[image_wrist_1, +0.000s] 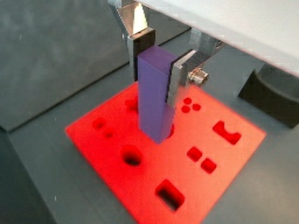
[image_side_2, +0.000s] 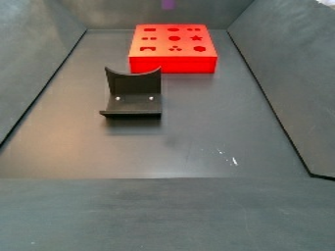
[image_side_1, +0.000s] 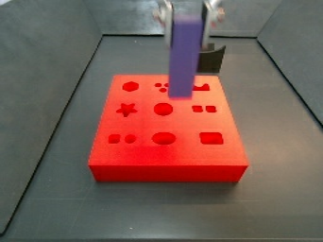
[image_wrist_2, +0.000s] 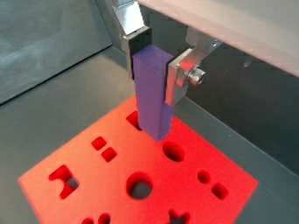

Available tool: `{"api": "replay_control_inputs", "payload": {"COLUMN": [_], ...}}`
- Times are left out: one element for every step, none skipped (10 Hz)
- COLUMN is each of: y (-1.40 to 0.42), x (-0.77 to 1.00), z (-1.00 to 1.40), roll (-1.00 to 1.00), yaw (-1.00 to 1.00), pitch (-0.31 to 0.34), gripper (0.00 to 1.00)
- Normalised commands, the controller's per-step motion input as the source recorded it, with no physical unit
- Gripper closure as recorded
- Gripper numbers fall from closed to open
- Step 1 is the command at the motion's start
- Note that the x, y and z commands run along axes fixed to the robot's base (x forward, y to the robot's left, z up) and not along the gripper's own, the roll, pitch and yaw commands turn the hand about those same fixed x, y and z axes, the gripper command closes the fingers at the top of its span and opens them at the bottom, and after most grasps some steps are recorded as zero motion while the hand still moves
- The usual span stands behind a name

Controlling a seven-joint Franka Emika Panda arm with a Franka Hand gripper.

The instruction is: Insert the rectangle object.

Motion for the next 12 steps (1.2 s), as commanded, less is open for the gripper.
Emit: {"api": "replay_control_inputs", "payload": {"y": [-0.32,-0.29,-0.22,-0.16,-0.13,-0.13,-0.17,0.0,0.0,0.0,0.0,0.06], "x": [0.97,0.97,0.98,0.92,0.91,0.9,0.87,0.23,-0.1,0.03,0.18,0.0], "z": [-0.24,-0.25,-0.35,-0.38,-0.37,-0.37,-0.43,-0.12,-0.09,-0.16,-0.21,-0.19], "roll": [0.07,0.06,0.0,0.0,0.0,0.0,0.07,0.09,0.09,0.14,0.19,0.12], "yaw": [0.08,0.08,0.07,0.08,0.07,0.05,0.0,-0.07,0.0,-0.07,-0.18,-0.1], "pitch": [-0.01,-0.01,-0.031,-0.09,-0.104,-0.12,-0.079,0.0,0.0,0.0,0.006,0.0], "gripper": [1.0,1.0,1.0,1.0,1.0,1.0,1.0,1.0,1.0,1.0,1.0,1.0]}}
